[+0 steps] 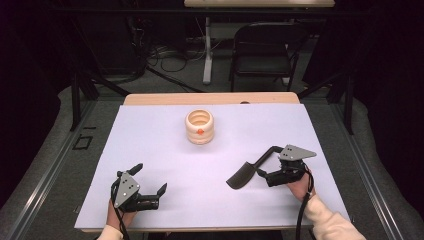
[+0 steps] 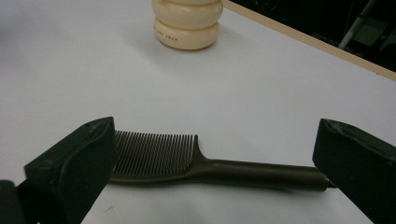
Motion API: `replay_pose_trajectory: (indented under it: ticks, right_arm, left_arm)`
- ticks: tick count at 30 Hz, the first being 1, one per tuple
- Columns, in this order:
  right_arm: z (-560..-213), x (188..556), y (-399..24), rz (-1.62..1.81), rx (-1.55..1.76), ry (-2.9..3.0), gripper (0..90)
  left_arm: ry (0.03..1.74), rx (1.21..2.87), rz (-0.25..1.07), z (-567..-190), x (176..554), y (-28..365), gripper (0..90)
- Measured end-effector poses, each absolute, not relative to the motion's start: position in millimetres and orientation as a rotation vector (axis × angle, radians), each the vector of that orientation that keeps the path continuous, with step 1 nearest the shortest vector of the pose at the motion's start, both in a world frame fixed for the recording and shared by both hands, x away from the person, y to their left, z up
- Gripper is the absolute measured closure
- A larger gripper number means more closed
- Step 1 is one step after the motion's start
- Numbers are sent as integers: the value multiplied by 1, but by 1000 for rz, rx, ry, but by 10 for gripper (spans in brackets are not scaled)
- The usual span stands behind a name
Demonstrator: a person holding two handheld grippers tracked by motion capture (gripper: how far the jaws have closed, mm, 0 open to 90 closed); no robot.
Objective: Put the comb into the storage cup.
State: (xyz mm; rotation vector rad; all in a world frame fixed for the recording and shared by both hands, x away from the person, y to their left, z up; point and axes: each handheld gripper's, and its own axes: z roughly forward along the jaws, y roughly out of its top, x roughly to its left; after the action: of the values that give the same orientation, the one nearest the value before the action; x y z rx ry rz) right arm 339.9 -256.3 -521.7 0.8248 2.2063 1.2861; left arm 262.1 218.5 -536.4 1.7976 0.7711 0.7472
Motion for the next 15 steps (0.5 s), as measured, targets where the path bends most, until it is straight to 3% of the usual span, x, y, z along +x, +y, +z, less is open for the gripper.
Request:
replay_pose_trajectory:
  ticks: [15]
  right_arm:
    - [-522, 357, -256, 1283, 838, 2213, 0]
  left_arm:
    - [768, 1804, 748, -537, 264, 218, 1]
